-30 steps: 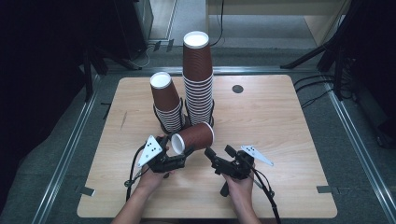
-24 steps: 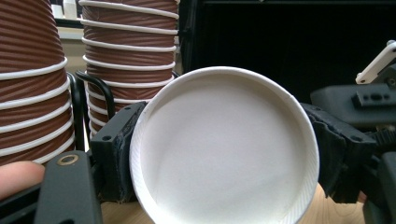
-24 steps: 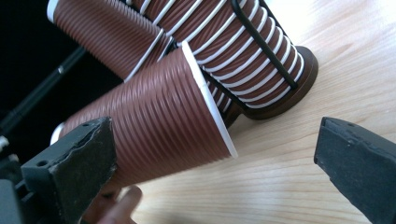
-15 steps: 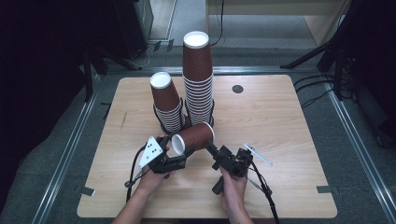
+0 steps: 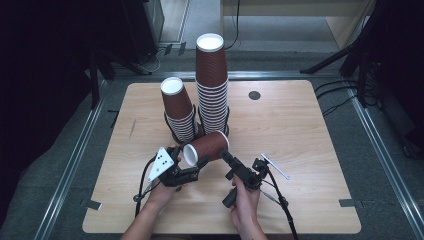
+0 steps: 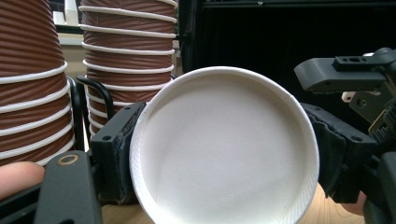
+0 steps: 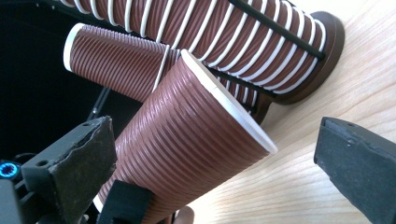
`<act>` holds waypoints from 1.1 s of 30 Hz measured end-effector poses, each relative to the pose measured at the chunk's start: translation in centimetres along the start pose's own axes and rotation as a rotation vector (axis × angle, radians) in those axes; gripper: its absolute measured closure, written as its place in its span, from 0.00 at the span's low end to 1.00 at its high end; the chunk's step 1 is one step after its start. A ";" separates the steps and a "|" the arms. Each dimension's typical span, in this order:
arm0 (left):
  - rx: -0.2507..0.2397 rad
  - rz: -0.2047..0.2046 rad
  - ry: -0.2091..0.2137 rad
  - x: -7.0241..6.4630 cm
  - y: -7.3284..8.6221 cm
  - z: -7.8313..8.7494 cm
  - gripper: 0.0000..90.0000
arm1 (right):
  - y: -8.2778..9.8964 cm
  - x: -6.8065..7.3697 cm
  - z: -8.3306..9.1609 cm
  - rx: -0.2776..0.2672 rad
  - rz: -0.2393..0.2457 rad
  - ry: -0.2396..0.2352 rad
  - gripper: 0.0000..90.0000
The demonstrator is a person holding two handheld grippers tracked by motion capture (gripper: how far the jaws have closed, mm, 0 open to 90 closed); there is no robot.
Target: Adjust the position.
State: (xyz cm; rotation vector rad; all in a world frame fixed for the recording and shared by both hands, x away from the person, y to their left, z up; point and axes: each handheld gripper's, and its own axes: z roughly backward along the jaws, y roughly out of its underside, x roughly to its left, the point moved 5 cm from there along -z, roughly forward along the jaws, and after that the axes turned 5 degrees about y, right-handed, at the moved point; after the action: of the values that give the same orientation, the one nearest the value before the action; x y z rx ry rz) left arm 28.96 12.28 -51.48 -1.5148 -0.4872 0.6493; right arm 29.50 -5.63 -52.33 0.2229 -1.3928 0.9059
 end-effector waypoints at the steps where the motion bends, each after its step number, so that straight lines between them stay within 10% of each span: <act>1: 0.000 -0.001 0.000 0.0 0.0 0.0 0.24 | 0.0 0.0 0.0 0.002 -0.016 -0.003 0.00; 18: -0.014 -0.034 0.005 -0.5 0.1 -0.2 0.24 | 0.4 0.7 -0.9 0.048 -0.316 -0.054 0.00; 33: -0.022 -0.061 0.027 -1.2 0.2 -0.3 0.24 | 0.9 0.5 -2.3 0.081 -0.428 -0.046 0.00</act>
State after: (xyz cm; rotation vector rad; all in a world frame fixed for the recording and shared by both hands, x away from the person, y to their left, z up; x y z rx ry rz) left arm 28.28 11.28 -51.55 -1.5218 -0.5188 0.5770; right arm 30.62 -3.35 -52.69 0.5828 -1.2842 0.6030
